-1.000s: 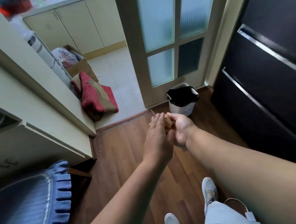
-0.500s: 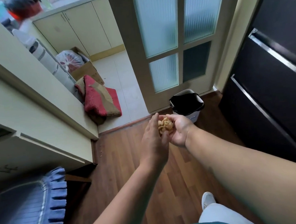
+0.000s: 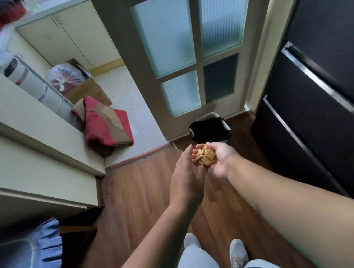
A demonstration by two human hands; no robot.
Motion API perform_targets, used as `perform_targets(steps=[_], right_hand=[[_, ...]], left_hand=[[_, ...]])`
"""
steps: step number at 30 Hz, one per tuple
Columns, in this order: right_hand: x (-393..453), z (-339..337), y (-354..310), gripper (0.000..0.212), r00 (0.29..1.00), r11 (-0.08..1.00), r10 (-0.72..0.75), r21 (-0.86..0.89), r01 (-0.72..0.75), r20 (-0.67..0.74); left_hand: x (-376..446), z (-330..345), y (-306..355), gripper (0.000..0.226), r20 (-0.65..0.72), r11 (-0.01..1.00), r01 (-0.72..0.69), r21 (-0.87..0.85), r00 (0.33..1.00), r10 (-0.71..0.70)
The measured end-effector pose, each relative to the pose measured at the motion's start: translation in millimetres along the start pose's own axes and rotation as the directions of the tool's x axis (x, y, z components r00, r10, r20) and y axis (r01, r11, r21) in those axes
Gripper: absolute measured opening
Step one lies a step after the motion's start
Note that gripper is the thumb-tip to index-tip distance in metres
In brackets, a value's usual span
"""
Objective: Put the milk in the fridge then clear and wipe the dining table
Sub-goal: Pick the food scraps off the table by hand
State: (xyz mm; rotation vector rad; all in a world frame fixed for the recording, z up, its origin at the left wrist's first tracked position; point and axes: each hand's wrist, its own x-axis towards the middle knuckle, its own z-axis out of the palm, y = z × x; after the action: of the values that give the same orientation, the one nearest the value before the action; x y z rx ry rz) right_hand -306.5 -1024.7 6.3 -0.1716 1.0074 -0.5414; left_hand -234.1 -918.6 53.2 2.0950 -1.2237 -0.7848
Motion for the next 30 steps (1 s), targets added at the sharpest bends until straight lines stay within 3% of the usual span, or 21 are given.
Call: perform_targets(steps=[12, 19, 26, 30], right_hand=[[70, 31, -81, 0.031, 0.972, 0.990, -0.126, 0.034, 0.135, -0.196], [106, 50, -105, 0.030, 0.950, 0.980, -0.120, 0.118, 0.159, -0.288], [121, 54, -130, 0.025, 0.932, 0.968, -0.165, 0.127, 0.216, -0.324], [133, 46, -148, 0.024, 0.932, 0.972, -0.149, 0.125, 0.200, -0.331]], left_hand=[[149, -8, -5, 0.054, 0.129, 0.997, 0.030, -0.071, 0.991, -0.021], [224, -13, 0, 0.047, 0.269, 0.988, 0.033, -0.148, 0.963, 0.009], [251, 0, 13, 0.039, 0.374, 0.994, -0.091, -0.067, 0.921, 0.110], [267, 12, 18, 0.044, 0.400, 0.995, -0.088, -0.042, 0.911, 0.098]])
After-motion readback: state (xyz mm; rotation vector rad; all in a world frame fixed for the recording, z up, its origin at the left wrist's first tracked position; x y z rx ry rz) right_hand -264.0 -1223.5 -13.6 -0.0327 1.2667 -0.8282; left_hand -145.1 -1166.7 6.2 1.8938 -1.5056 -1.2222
